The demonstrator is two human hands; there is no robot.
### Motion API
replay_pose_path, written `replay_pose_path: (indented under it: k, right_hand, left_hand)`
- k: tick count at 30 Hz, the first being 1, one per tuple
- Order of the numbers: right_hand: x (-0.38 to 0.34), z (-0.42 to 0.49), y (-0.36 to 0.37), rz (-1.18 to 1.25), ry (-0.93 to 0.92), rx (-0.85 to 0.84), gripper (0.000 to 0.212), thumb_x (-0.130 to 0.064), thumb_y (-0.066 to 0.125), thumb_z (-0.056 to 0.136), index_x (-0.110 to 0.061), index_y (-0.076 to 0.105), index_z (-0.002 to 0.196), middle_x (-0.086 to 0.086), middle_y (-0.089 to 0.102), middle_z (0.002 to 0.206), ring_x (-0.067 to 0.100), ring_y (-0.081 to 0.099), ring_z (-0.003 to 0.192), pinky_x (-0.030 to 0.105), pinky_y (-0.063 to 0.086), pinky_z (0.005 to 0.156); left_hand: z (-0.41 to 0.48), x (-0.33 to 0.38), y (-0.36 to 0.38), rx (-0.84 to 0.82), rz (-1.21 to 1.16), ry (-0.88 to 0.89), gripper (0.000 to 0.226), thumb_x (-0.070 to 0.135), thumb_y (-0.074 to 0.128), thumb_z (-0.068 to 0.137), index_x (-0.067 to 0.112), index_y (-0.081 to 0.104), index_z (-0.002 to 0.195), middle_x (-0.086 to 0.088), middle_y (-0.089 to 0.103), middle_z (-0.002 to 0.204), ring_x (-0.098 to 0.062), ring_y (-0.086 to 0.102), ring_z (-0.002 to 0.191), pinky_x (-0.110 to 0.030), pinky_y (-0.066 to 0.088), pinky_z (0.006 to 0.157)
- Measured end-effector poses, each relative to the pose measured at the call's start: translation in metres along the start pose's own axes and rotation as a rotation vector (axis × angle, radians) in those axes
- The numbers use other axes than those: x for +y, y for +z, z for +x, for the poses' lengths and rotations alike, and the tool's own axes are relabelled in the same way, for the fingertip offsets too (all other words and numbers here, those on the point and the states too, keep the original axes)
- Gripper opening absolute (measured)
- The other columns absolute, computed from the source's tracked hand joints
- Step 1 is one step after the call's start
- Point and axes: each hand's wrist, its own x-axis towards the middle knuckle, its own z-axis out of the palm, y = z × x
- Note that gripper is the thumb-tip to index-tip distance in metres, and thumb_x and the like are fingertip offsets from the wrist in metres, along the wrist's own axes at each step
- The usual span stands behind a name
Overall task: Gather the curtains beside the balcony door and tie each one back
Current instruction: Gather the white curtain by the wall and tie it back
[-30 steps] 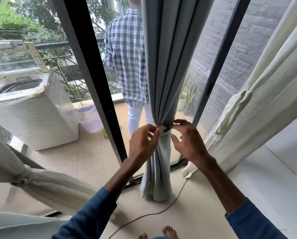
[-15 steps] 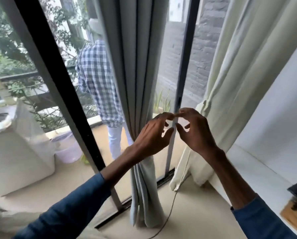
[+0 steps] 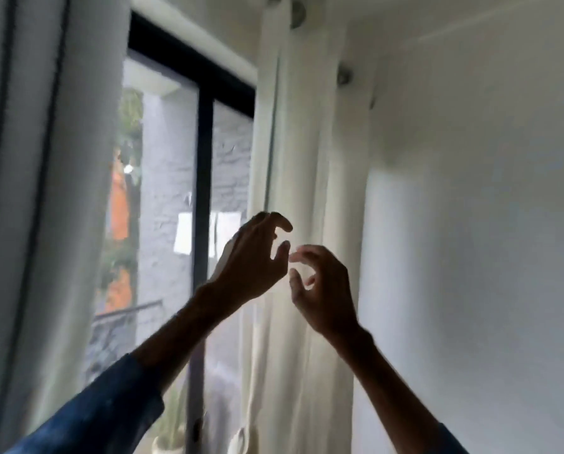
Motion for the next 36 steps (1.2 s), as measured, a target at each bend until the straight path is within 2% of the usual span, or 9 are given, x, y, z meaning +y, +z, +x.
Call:
replay_pose_path:
  k: [3,7,11,13,19,23,27,32,36]
  right_hand:
    - [0.042,0.06,-0.009,-0.043,-0.065,0.119,0.02,-0.008,0.064,0.083,-0.009,0.069,0.103,0.003,0.068,0.11,0.02,0.067,0.102,0.043,0.06,0.07]
    - [0.089,0.131,-0.023,-0.071,-0.082,0.202,0.02,-0.011,0.063,0.082,-0.009,0.069,0.101,0.002,0.068,0.107,0.019,0.065,0.1,0.043,0.06,0.071]
    - [0.118,0.179,-0.027,-0.064,-0.078,0.221,0.022,-0.014,0.059,0.08,-0.01,0.068,0.1,0.0,0.07,0.102,0.018,0.065,0.094,0.037,0.058,0.076]
    - [0.128,0.193,-0.025,-0.067,-0.066,0.2,0.023,-0.014,0.06,0.08,-0.01,0.067,0.101,0.001,0.07,0.102,0.019,0.065,0.093,0.031,0.054,0.081]
    - [0.156,0.23,-0.01,-0.092,-0.083,0.159,0.024,-0.013,0.066,0.083,-0.01,0.066,0.108,0.001,0.069,0.107,0.021,0.066,0.1,0.027,0.047,0.09]
    - [0.155,0.254,0.0,-0.047,-0.091,0.12,0.028,-0.028,0.065,0.091,-0.013,0.063,0.115,-0.002,0.068,0.114,0.018,0.064,0.103,0.033,0.051,0.092]
    - [0.144,0.291,0.017,0.033,-0.002,0.042,0.057,-0.057,0.056,0.095,-0.015,0.053,0.134,0.002,0.063,0.132,0.019,0.062,0.116,0.04,0.051,0.099]
    - [0.136,0.348,0.05,0.059,0.092,0.043,0.093,-0.073,0.059,0.085,-0.008,0.038,0.148,0.01,0.058,0.14,0.027,0.056,0.129,0.038,0.049,0.101]
    - [0.138,0.385,0.071,0.009,0.104,0.111,0.08,-0.065,0.065,0.086,-0.007,0.044,0.137,0.012,0.057,0.136,0.031,0.053,0.127,0.038,0.045,0.098]
  left_hand:
    - [0.073,0.022,0.018,0.098,0.097,0.073,0.021,0.03,0.06,0.092,0.03,0.058,0.112,0.014,0.06,0.111,-0.006,0.06,0.095,-0.033,0.054,0.077]
    - [0.15,0.041,0.034,0.245,0.22,0.166,0.019,0.026,0.059,0.092,0.02,0.059,0.11,0.005,0.06,0.117,-0.011,0.055,0.108,-0.025,0.042,0.073]
    - [0.204,0.043,0.05,0.357,0.346,0.183,0.018,0.02,0.062,0.089,0.015,0.061,0.105,-0.001,0.059,0.118,-0.016,0.052,0.113,-0.027,0.048,0.066]
    - [0.225,0.038,0.056,0.39,0.39,0.172,0.018,0.018,0.062,0.086,0.013,0.062,0.104,-0.003,0.059,0.117,-0.018,0.05,0.116,-0.029,0.05,0.072]
    - [0.272,0.013,0.065,0.462,0.578,0.15,0.029,0.013,0.062,0.078,0.005,0.062,0.107,-0.011,0.057,0.122,-0.028,0.048,0.12,-0.039,0.05,0.087]
    - [0.303,-0.01,0.053,0.543,0.702,0.13,0.041,0.007,0.059,0.073,0.001,0.06,0.114,-0.016,0.052,0.129,-0.032,0.046,0.123,-0.04,0.048,0.091]
    - [0.329,-0.037,0.04,0.566,0.784,0.091,0.05,0.007,0.062,0.071,0.001,0.055,0.12,-0.018,0.046,0.135,-0.033,0.043,0.125,-0.04,0.048,0.092]
    - [0.353,-0.068,0.036,0.521,0.802,0.093,0.055,0.02,0.069,0.079,0.003,0.046,0.126,-0.018,0.045,0.13,-0.033,0.048,0.114,-0.041,0.053,0.081]
    - [0.369,-0.081,0.034,0.541,0.919,0.107,0.058,0.047,0.06,0.087,0.004,0.048,0.124,-0.016,0.05,0.125,-0.032,0.048,0.114,-0.044,0.048,0.087]
